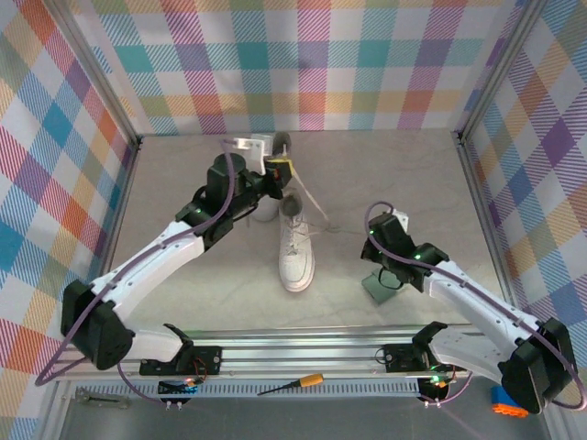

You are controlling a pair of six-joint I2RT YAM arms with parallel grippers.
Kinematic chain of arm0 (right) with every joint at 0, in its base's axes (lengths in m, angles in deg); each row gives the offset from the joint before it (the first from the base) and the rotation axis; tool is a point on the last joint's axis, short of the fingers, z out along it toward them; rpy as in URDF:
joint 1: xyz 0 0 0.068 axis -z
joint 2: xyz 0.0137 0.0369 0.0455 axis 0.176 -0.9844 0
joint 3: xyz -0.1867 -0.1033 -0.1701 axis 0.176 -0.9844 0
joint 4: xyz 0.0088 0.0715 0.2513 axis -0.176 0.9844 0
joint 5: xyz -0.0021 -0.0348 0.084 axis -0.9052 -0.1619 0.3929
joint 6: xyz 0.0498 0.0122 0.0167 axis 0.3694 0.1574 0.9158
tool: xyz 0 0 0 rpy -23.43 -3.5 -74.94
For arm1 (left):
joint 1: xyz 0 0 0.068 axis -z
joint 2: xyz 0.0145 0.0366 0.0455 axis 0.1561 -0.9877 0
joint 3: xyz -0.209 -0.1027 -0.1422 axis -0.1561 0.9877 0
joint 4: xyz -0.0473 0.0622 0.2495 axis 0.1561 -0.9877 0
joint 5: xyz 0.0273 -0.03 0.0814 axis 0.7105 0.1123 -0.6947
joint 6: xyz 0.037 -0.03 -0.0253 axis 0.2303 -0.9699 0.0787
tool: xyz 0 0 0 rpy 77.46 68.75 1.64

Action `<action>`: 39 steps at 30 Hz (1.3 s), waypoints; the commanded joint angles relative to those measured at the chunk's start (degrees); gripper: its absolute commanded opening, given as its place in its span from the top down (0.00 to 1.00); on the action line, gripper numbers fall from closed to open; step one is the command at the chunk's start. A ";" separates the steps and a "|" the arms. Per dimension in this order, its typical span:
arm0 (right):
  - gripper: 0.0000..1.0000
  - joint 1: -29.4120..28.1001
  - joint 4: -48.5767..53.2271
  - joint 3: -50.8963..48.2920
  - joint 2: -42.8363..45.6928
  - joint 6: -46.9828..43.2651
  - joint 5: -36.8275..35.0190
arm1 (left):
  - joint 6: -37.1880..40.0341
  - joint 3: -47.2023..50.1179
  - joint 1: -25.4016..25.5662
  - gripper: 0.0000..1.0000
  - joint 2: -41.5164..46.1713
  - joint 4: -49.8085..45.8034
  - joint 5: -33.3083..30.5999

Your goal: Tie the shoes

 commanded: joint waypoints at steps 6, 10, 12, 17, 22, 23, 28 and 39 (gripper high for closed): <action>1.00 8.12 0.34 0.17 0.60 -7.78 6.04 | 1.91 5.36 -6.06 1.00 13.04 -12.75 -22.01; 1.00 11.83 -2.07 0.31 -0.86 -8.71 9.16 | -1.06 8.34 -12.15 1.00 20.15 -18.16 -29.26; 1.00 13.42 -3.12 0.64 -2.00 -9.08 10.53 | -2.41 9.12 -14.89 1.00 22.98 -21.72 -32.39; 1.00 16.06 -5.63 2.49 -5.41 -10.08 12.19 | -3.58 9.94 -20.57 1.00 28.44 -25.15 -39.29; 1.00 19.01 -7.26 4.58 -9.94 -11.49 12.12 | -3.42 10.06 -25.01 1.00 28.43 -26.97 -43.01; 1.00 19.68 -7.53 4.80 -10.98 -11.61 12.11 | -3.75 10.64 -26.02 1.00 28.11 -27.01 -43.23; 1.00 23.90 -8.42 5.34 -15.60 -12.37 11.95 | -7.51 13.86 -33.35 1.00 25.71 -26.57 -37.83; 1.00 38.03 -11.28 1.92 -10.66 -11.88 13.42 | -7.09 14.41 -41.66 1.00 21.83 -20.01 -26.62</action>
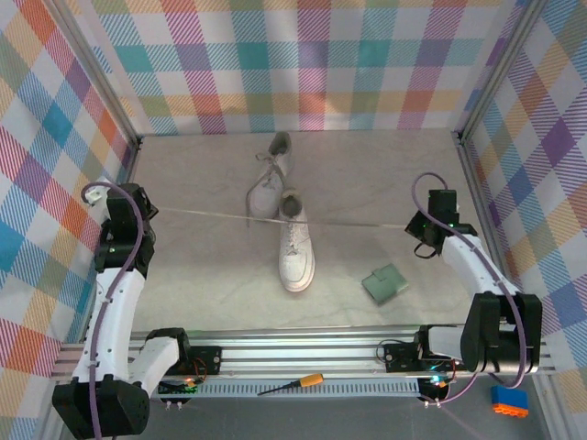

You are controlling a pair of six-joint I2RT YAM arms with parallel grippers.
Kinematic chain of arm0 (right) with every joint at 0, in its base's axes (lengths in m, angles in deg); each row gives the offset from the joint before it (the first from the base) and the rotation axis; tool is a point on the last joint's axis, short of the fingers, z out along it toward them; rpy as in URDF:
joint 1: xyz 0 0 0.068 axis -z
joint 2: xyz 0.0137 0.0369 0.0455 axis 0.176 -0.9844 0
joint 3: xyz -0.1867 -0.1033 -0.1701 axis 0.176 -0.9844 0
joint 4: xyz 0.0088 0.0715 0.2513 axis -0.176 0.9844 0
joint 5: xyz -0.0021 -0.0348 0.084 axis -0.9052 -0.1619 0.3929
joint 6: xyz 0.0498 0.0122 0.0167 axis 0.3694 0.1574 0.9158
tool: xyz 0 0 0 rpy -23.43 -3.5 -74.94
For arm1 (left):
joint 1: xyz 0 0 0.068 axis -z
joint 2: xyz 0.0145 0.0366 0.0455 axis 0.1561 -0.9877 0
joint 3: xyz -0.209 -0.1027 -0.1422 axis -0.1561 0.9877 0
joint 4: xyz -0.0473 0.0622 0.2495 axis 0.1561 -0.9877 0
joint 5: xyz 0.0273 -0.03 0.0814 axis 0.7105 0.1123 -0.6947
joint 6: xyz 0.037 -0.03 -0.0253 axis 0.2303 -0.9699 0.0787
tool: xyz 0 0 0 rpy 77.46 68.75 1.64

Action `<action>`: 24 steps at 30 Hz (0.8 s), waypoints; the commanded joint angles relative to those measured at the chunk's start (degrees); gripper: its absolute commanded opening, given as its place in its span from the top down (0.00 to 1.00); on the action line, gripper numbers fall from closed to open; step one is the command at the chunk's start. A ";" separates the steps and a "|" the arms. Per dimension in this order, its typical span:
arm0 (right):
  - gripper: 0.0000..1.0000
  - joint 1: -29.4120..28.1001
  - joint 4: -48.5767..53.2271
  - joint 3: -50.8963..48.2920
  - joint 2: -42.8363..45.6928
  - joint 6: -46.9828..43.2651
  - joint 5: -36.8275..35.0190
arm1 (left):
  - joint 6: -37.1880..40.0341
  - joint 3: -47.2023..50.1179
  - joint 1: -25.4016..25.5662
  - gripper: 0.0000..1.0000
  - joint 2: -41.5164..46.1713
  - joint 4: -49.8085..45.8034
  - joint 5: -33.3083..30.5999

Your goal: Tie the shoes

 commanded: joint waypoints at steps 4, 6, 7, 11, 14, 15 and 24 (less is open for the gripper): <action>1.00 5.86 -2.17 -0.81 2.56 -0.64 1.02 | -0.34 -1.95 -2.35 1.00 -3.39 3.01 2.14; 1.00 7.45 -2.59 -1.33 2.15 -0.67 1.82 | -1.04 -2.53 -3.38 1.00 -5.05 1.21 1.12; 1.00 8.30 -2.73 -1.34 1.73 -0.82 2.14 | -1.42 -2.85 -4.08 1.00 -6.03 0.28 0.88; 1.00 10.03 -3.32 -1.44 -0.46 -0.85 3.09 | -2.39 -2.92 -5.98 1.00 -9.03 -0.92 0.92; 1.00 10.58 -4.12 -1.82 -1.28 -0.63 3.91 | -2.70 -2.41 -6.45 1.00 -10.77 -0.37 2.55; 1.00 10.59 -4.26 -1.92 -1.38 -0.66 4.04 | -2.65 -1.90 -6.46 1.00 -11.03 0.40 3.87; 0.97 -5.35 -9.30 -1.55 0.42 -7.70 20.83 | 0.25 0.77 -2.58 1.00 -8.54 12.95 23.19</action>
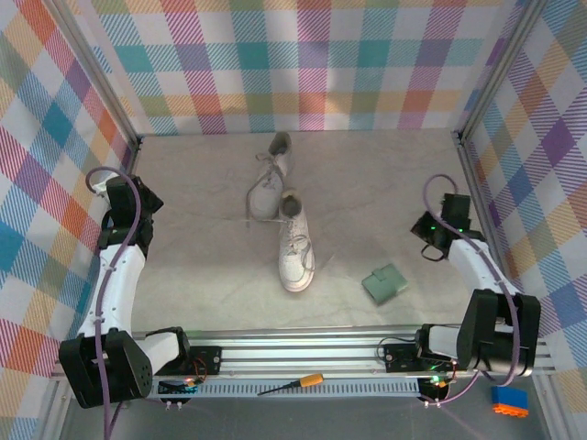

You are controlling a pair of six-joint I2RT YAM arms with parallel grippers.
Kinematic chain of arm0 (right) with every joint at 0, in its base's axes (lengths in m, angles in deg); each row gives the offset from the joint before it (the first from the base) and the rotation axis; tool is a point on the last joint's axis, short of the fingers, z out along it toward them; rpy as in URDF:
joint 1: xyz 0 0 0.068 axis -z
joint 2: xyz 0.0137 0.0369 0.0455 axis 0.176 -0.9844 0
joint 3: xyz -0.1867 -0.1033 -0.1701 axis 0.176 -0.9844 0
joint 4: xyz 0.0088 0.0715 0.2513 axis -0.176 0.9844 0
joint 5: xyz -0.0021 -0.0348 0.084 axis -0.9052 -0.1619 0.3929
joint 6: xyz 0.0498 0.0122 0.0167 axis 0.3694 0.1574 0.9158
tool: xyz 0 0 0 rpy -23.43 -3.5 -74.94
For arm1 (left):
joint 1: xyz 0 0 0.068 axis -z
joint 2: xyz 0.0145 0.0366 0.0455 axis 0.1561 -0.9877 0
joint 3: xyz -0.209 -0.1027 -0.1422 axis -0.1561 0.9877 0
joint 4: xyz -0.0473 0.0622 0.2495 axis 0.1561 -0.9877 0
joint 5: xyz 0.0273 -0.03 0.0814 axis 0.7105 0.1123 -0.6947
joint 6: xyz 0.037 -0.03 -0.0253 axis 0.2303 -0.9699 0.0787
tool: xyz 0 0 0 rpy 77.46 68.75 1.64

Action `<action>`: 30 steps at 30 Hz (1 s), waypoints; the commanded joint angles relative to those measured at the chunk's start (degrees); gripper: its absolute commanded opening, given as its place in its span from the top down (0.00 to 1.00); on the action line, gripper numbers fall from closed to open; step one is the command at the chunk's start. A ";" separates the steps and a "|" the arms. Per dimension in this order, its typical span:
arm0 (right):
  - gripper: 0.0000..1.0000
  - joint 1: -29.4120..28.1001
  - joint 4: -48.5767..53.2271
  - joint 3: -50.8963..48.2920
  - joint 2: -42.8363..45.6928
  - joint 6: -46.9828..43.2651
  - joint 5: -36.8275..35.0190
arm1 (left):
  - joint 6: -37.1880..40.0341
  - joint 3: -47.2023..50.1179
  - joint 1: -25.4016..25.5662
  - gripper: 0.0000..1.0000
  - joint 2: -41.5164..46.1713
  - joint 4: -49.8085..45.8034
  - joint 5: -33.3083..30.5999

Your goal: Tie the shoes

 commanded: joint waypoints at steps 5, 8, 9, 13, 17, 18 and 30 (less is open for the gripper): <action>0.60 -23.04 -13.43 -0.27 -4.00 -2.78 22.80 | 2.79 -0.10 5.84 1.00 3.84 5.99 7.17; 0.48 -27.81 -19.96 -1.30 -9.05 1.47 24.79 | 2.99 -0.28 6.39 1.00 4.28 5.62 8.13; 0.46 -29.38 -21.39 -1.21 -10.66 2.54 24.55 | 3.09 -0.33 6.50 1.00 4.44 5.40 8.42; 0.45 -33.65 -27.00 -0.29 -15.85 7.90 23.97 | 3.04 -0.12 7.18 1.00 5.08 5.30 9.09; 0.47 -34.85 -30.30 0.26 -20.22 11.39 23.80 | 3.22 0.07 7.73 1.00 5.77 5.08 9.11; 0.47 -34.98 -30.52 0.47 -20.74 11.62 23.63 | 3.31 0.15 7.74 1.00 5.89 4.96 9.08; 0.48 -36.30 -30.30 3.76 -25.12 11.69 24.02 | 3.43 0.78 7.91 1.00 7.00 4.60 9.27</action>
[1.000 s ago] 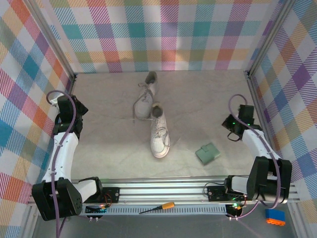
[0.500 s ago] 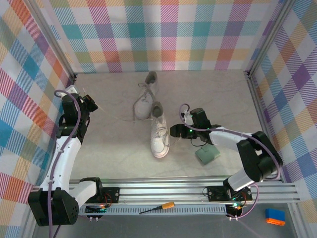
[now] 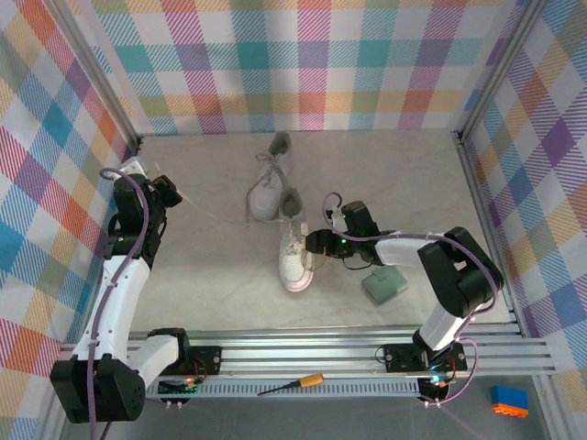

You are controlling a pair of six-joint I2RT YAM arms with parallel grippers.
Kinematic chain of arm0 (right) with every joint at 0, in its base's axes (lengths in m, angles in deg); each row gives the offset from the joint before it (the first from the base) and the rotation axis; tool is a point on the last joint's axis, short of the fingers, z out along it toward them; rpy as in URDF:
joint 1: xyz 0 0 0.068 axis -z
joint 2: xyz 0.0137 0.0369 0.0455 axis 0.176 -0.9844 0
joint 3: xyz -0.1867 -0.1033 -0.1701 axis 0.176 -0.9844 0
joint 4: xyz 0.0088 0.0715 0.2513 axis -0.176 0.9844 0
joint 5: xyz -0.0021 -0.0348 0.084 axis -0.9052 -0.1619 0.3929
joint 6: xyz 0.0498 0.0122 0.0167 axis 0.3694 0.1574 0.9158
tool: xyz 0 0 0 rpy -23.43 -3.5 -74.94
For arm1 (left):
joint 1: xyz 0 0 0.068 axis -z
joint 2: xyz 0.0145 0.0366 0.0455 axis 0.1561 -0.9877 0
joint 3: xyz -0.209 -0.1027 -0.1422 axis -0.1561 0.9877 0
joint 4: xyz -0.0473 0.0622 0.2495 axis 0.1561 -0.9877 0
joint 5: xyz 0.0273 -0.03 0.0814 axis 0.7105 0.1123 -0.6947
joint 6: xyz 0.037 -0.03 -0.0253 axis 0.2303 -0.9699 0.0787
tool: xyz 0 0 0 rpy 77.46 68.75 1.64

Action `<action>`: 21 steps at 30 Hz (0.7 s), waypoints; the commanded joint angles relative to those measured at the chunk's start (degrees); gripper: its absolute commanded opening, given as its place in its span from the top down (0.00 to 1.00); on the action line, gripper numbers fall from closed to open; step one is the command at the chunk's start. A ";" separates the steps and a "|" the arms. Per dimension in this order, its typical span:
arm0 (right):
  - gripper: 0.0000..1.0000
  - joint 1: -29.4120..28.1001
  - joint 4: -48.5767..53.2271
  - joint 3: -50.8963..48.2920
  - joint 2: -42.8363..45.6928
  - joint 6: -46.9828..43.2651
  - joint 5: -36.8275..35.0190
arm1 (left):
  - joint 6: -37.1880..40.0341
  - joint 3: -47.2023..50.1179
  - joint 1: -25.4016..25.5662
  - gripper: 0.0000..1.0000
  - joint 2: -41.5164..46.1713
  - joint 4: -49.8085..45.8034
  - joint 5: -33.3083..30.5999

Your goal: Tie the shoes

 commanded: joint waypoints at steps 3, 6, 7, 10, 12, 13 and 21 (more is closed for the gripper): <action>0.49 -0.99 1.70 3.88 -2.27 -0.68 -0.71 | 0.86 0.82 0.44 1.00 1.58 0.25 0.41; 0.57 -1.45 3.87 4.90 -3.04 -1.83 -2.52 | 0.78 1.12 0.44 1.00 1.76 0.10 0.13; 0.63 -1.46 3.91 4.72 -2.82 -1.69 -3.23 | 0.78 1.22 0.44 1.00 1.91 -0.08 -0.28; 0.81 -1.44 4.54 4.00 -1.45 -1.52 -5.75 | 0.66 1.40 0.44 1.00 2.61 -0.58 -1.94; 0.94 -1.45 5.33 3.14 0.80 -1.58 -8.26 | 0.49 1.35 0.44 1.00 3.15 -1.10 -3.03; 1.00 -1.45 6.20 2.53 2.53 -1.61 -10.31 | 0.42 1.20 0.44 1.00 3.36 -1.47 -3.66; 1.00 -1.45 22.95 1.22 15.66 -8.50 -28.64 | -0.95 -0.78 0.44 1.00 4.07 -6.60 -13.00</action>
